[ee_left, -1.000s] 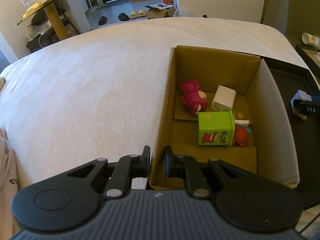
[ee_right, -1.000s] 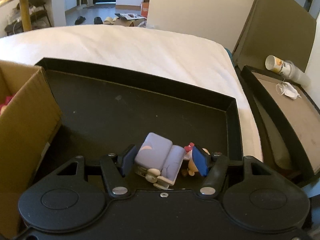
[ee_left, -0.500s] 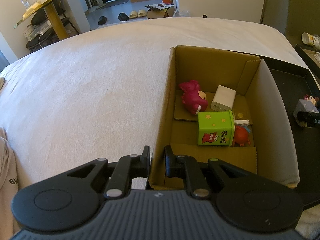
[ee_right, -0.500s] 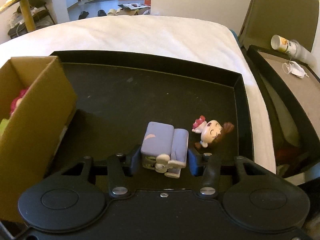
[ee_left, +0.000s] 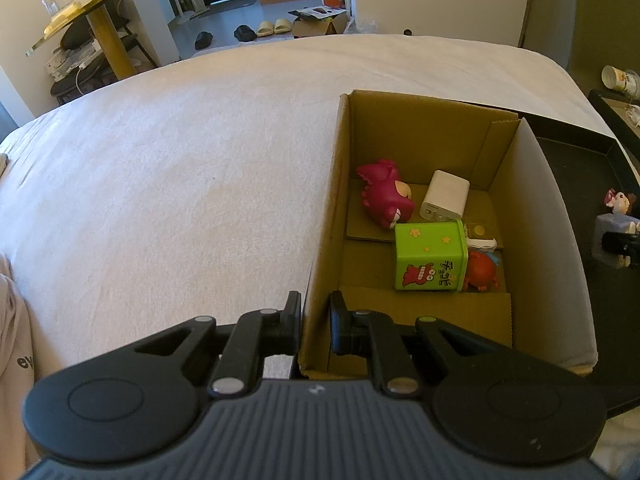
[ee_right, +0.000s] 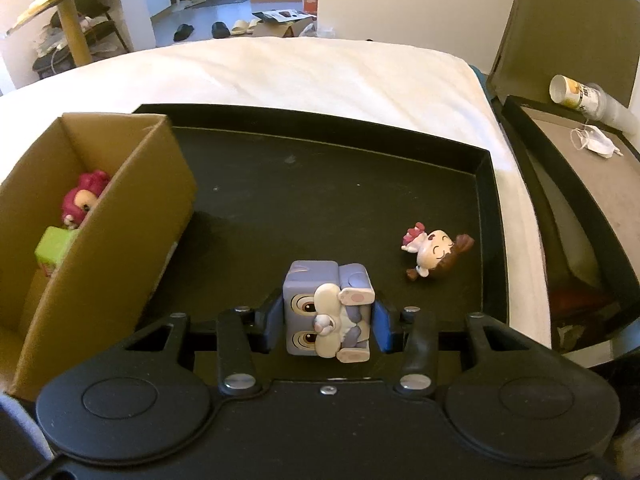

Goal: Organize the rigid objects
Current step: 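Grasp the lavender figure with the right gripper and lift it, then carry the lavender figure over the cardboard box with the right gripper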

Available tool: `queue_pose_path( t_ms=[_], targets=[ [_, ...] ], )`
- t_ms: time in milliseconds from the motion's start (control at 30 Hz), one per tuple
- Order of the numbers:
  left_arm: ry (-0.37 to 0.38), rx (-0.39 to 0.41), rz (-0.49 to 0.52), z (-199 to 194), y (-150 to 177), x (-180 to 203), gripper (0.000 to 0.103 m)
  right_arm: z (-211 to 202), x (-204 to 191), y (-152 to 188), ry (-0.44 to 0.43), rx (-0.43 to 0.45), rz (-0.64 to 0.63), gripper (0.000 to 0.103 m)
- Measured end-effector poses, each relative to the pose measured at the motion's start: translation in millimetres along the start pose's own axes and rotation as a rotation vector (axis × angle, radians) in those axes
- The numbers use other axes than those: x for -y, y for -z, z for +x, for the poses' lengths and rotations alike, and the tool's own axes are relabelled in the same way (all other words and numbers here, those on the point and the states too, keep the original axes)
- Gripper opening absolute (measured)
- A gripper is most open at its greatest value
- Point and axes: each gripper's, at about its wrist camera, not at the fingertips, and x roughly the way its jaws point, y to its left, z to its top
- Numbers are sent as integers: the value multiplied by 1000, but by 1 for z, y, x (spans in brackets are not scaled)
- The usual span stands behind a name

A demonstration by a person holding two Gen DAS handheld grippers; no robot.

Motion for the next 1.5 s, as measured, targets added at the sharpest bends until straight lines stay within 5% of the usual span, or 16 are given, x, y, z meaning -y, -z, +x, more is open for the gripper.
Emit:
queue_pose_path(
  t_ms=[1500],
  targets=[
    [72,-2,-59,1,2,-15,11,-74,-92,-62,-171,172,-180,44]
  ],
)
